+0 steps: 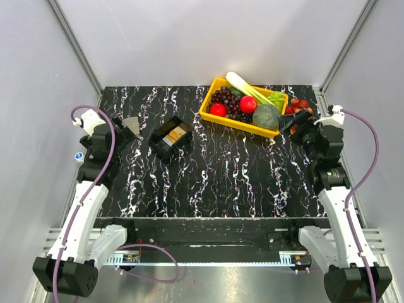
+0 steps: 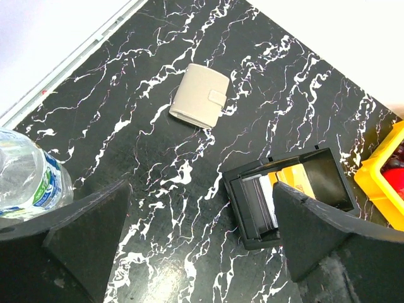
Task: Put the credit cards into the card holder
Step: Move the storage box to the center of the board.
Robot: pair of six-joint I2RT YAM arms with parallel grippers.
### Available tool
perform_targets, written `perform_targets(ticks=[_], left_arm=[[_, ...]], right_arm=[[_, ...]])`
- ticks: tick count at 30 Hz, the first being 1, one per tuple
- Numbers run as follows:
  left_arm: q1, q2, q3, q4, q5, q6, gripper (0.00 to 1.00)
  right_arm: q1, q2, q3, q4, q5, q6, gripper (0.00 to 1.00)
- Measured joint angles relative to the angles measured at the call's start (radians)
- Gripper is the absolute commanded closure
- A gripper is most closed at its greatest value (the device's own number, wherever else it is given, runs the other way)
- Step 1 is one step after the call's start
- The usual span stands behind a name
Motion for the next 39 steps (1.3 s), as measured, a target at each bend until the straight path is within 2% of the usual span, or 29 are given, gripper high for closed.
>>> perform_targets(ticks=[6,15,19,21,27,34,39], left_arm=[[0.003,0.04,0.0,-0.007,0.008,-0.024,0.01],[-0.002,0.15,0.001,0.075,0.283,0.084,0.01],[-0.035,0.201,0.031,0.111,0.358,0.14,0.01],[-0.076,0.243,0.069,0.119,0.375,0.178,0.01],[-0.186,0.382,0.171,0.143,0.377,0.289,0.01],[-0.185,0.502,0.198,0.149,0.426,0.353,0.05],[-0.187,0.586,0.222,0.157,0.515,0.385,0.06]], right_arm=[[0.0,0.038,-0.001,0.009,-0.037,0.038,0.0],[0.0,0.07,-0.006,0.064,-0.11,0.008,0.01],[0.0,0.109,-0.006,0.057,-0.138,-0.02,0.01],[0.0,0.125,0.011,0.014,-0.142,-0.024,0.0],[0.0,0.219,0.197,-0.177,-0.196,-0.06,0.01],[0.0,0.037,0.141,-0.153,-0.203,-0.086,0.01],[0.0,0.036,0.148,-0.166,-0.198,-0.113,0.01]])
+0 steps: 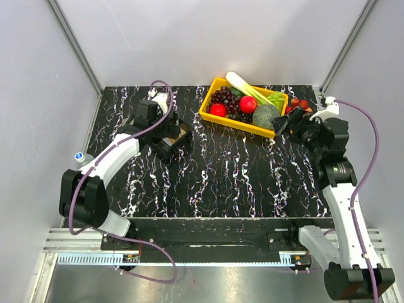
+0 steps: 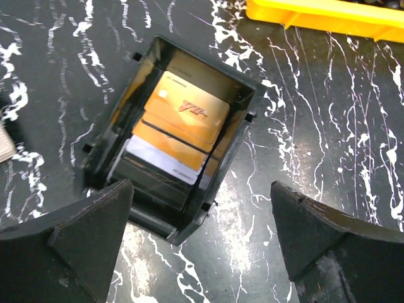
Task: Put the credit cards into the card holder
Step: Move the storage box to the center of the board.
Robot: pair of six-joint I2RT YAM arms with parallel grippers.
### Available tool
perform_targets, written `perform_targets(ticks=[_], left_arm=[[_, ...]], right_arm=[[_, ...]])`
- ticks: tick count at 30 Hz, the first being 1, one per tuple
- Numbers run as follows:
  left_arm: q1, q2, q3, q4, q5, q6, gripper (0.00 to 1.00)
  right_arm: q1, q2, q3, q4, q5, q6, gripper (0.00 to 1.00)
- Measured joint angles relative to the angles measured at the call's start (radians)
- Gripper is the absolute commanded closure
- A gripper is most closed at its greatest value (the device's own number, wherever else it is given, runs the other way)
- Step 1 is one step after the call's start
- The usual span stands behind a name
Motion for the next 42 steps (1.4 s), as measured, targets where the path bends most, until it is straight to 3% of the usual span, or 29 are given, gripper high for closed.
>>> perform_targets(ticks=[10,20,24,33,42], left_arm=[[-0.023,0.222,0.103,0.0,0.113,0.034,0.07],[-0.043,0.339,0.111,0.032,0.193,0.024,0.08],[-0.063,0.382,0.145,0.041,0.222,0.026,0.13],[-0.086,0.418,0.177,0.068,0.3,0.044,0.15],[-0.195,0.431,0.174,0.095,0.339,-0.013,0.19]], right_arm=[[0.0,0.057,0.0,-0.061,0.002,-0.01,0.01],[0.0,0.079,0.0,-0.062,0.002,-0.018,0.01],[0.0,0.083,0.0,-0.063,0.003,-0.018,0.01],[0.0,0.083,0.0,-0.086,0.029,-0.036,0.01],[0.0,0.11,0.0,-0.106,0.032,-0.043,0.01]])
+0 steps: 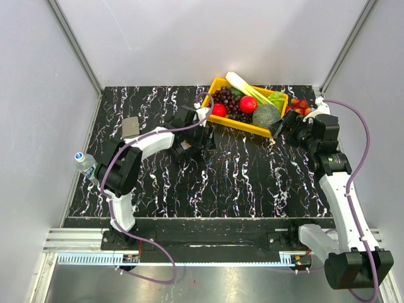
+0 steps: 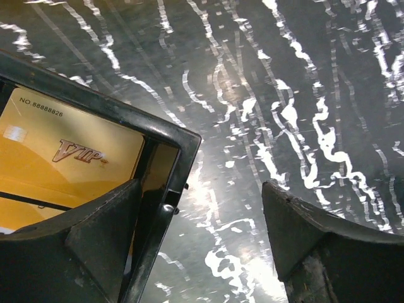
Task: Put the credit cards into the card holder
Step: Move the storage box to the center of the board.
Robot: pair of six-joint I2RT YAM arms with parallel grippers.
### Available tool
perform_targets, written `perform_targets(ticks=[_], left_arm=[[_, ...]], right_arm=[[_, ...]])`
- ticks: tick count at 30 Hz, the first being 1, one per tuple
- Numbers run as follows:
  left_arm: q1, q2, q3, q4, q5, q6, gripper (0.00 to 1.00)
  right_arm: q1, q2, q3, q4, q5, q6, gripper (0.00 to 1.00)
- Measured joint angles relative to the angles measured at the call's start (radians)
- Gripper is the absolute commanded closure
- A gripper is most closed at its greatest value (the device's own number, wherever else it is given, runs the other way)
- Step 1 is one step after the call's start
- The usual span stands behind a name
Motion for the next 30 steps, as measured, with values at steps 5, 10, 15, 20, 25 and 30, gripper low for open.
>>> perform_targets(ticks=[5,10,15,20,25,30], left_arm=[[-0.064,0.0,-0.023,0.079,0.0,-0.162,0.19],[-0.147,0.0,-0.028,0.15,-0.022,-0.345,0.19],[-0.23,0.01,-0.027,0.235,-0.042,-0.507,0.19],[-0.292,0.099,0.054,0.277,-0.053,-0.618,0.18],[-0.319,0.185,0.153,0.288,-0.06,-0.695,0.16],[-0.32,0.22,0.198,0.334,-0.054,-0.766,0.14]], right_arm=[[0.0,0.004,0.0,-0.001,0.0,-0.001,0.01],[0.0,0.005,0.0,-0.006,0.024,-0.003,0.01],[0.0,0.003,0.0,-0.02,0.05,-0.011,0.01],[0.0,-0.008,0.0,-0.032,0.072,-0.017,0.01],[0.0,-0.024,0.0,-0.054,0.09,-0.023,0.0],[0.0,-0.032,0.0,-0.064,0.11,-0.027,0.01]])
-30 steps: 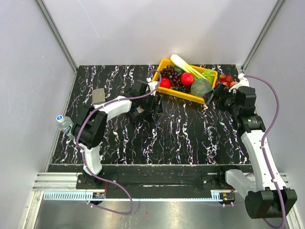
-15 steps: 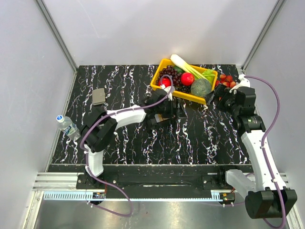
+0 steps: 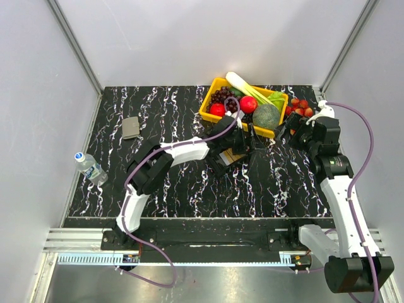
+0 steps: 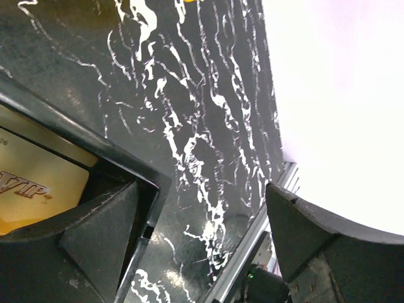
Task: Put the credit cards into the card holder
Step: Move the storage box to the center of the board, then pick up the card holder from the corner of the board.
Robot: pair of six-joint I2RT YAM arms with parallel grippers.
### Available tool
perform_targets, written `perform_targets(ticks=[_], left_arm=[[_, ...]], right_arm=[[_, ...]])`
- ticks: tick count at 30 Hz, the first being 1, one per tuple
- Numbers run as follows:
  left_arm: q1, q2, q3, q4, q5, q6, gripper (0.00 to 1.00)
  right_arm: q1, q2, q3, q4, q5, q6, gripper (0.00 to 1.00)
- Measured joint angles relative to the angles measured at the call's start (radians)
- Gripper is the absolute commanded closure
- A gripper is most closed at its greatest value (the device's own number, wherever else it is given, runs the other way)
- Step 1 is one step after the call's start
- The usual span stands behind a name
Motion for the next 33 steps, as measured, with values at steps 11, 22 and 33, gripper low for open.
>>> perform_targets(ticks=[11,22,33], left_arm=[[0.014,-0.184,-0.135,-0.067,-0.062,0.111,0.06],[0.363,-0.507,-0.057,-0.495,-0.565,0.41,0.01],[0.856,-0.015,0.266,-0.765,-0.652,0.476,0.01]], right_arm=[[0.0,0.012,-0.001,-0.007,0.037,-0.002,0.01],[0.0,0.06,-0.004,-0.002,0.036,-0.003,0.01],[0.0,0.13,-0.004,0.021,0.035,-0.024,0.0]])
